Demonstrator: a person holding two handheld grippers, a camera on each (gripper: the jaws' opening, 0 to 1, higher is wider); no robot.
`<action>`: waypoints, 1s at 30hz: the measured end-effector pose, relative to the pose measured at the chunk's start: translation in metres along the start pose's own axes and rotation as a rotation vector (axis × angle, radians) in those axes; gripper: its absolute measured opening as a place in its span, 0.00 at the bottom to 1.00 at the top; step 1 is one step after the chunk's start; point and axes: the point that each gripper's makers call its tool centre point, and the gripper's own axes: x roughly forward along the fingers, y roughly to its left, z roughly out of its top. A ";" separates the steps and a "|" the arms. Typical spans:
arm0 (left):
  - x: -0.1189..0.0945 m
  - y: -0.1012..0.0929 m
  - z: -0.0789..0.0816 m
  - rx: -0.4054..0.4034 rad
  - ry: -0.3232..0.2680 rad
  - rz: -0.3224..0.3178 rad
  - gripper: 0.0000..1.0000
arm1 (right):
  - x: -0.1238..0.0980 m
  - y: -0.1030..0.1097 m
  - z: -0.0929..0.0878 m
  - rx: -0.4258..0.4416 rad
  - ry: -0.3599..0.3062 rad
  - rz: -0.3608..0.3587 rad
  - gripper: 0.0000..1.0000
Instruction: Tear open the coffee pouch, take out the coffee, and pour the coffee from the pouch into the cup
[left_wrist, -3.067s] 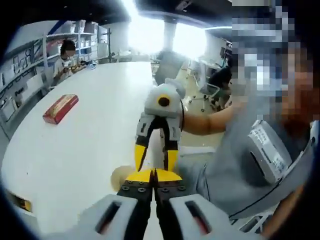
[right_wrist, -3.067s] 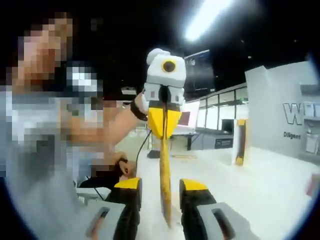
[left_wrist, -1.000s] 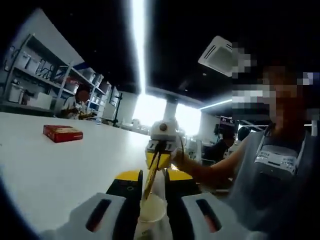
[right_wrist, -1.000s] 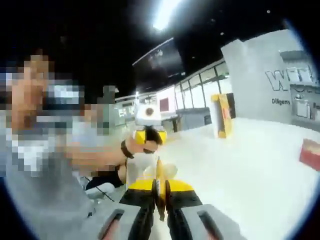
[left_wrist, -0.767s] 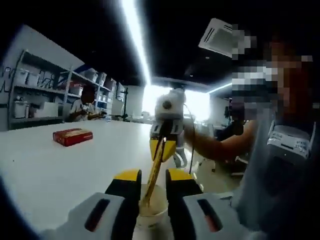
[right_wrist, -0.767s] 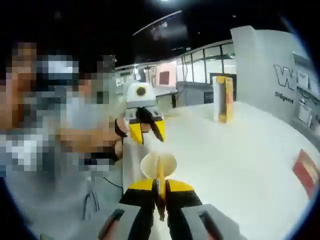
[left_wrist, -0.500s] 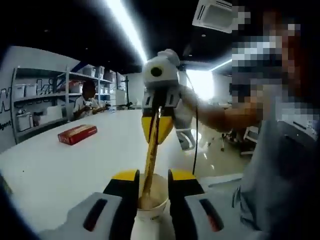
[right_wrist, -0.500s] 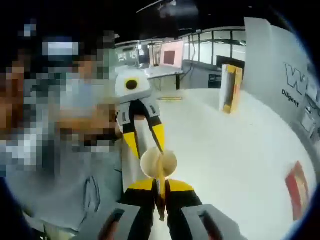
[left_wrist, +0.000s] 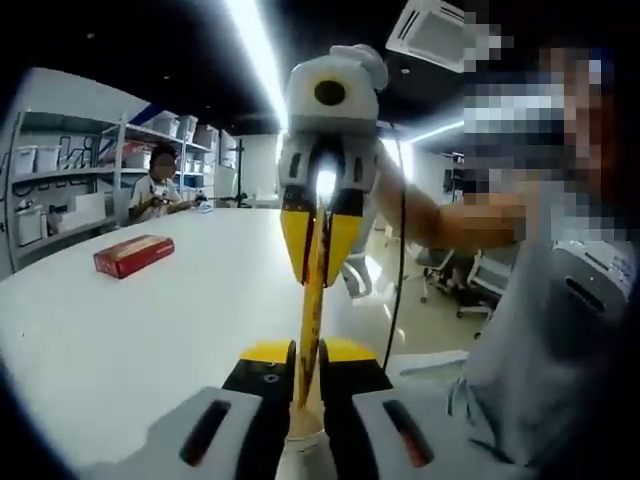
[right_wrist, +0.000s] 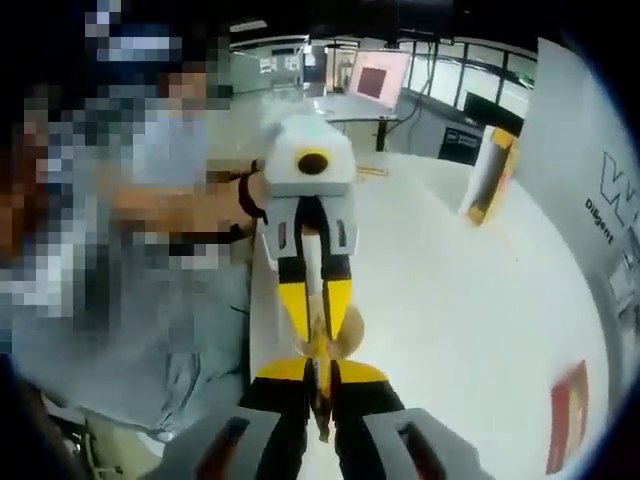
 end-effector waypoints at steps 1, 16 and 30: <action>0.001 0.000 0.000 0.000 -0.002 -0.002 0.12 | 0.000 0.000 0.000 -0.002 0.001 -0.001 0.09; -0.001 0.000 0.007 0.022 -0.082 0.002 0.05 | -0.008 0.001 0.006 -0.076 -0.166 -0.002 0.20; -0.013 0.001 0.020 0.000 -0.223 -0.033 0.05 | -0.035 -0.002 0.026 0.052 -1.053 -0.002 0.24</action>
